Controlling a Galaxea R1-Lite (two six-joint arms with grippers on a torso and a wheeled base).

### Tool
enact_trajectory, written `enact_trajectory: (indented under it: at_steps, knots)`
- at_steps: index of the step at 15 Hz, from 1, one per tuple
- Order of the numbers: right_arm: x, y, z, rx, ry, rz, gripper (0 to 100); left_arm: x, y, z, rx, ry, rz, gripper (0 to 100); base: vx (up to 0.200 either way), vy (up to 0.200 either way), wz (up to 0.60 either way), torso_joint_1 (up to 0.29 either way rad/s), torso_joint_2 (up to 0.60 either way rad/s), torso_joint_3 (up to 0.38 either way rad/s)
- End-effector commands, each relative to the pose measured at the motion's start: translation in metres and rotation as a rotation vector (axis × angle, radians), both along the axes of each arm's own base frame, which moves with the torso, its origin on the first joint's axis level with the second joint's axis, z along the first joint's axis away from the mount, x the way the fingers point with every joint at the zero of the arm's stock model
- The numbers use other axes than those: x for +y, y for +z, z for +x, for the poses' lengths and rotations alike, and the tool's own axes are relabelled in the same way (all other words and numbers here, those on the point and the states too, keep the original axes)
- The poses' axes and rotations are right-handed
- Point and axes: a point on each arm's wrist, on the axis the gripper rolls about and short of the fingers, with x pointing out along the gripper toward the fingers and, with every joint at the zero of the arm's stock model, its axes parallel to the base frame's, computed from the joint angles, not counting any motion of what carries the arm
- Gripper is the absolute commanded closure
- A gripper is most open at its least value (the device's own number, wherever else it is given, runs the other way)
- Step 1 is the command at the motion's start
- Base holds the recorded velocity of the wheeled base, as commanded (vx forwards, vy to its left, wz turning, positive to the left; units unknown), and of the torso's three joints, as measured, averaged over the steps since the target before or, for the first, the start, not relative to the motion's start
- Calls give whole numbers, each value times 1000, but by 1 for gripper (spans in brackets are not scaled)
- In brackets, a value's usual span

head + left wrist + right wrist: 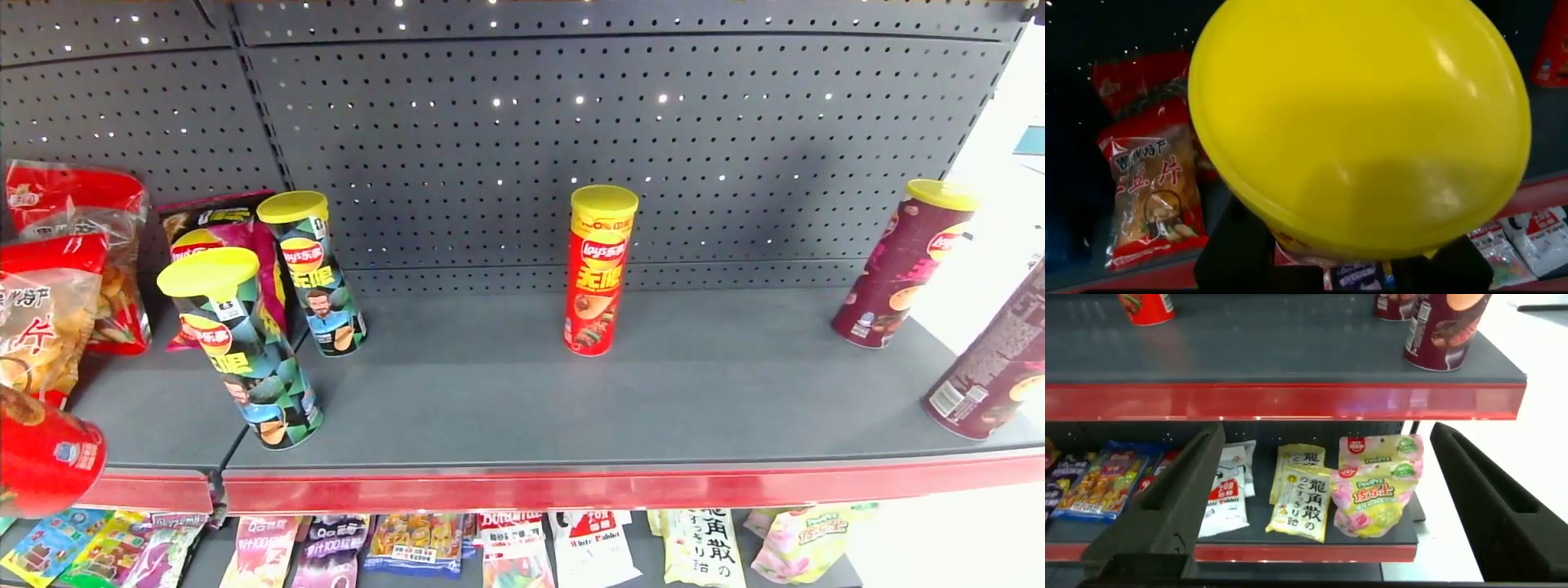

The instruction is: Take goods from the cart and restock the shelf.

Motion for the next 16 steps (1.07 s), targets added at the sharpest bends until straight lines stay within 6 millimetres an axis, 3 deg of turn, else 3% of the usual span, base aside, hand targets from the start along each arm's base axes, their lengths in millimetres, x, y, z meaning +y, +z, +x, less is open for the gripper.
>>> enact_trajectory:
  at_steps: [1,2,3,4,5,7,11,12,13,16]
  knots:
    - [0,1,0,-3,6,-13,0,3,-9,-27,-60,4,58,100,0,0,0,0,0,0]
    - [1,1,0,-7,26,-18,0,3,-10,-34,-74,-5,59,100,0,0,0,0,0,0]
    - [2,51,-2,-46,117,-12,0,4,-7,-41,-90,-35,46,100,0,0,0,0,0,0]
    - [3,104,17,-8,148,21,0,3,-5,-47,-91,-70,-11,100,0,0,0,0,0,0]
    - [4,133,29,-3,213,22,0,3,-6,-50,-69,-102,-80,100,0,0,0,0,0,0]
    - [9,145,50,46,384,-65,0,3,-7,-48,-20,-107,-180,100,0,0,0,0,0,0]
    - [35,189,125,151,562,-119,0,1,-7,-35,49,-109,-210,100,0,0,0,0,0,0]
    - [39,191,132,161,575,-121,0,1,-7,-34,51,-109,-212,100,0,0,0,0,0,0]
    - [55,193,162,222,594,-131,0,0,-9,-29,81,-125,-217,100,0,0,0,0,0,0]
    - [84,191,205,311,648,-109,0,0,-8,-24,102,-128,-216,100,0,0,0,0,0,0]
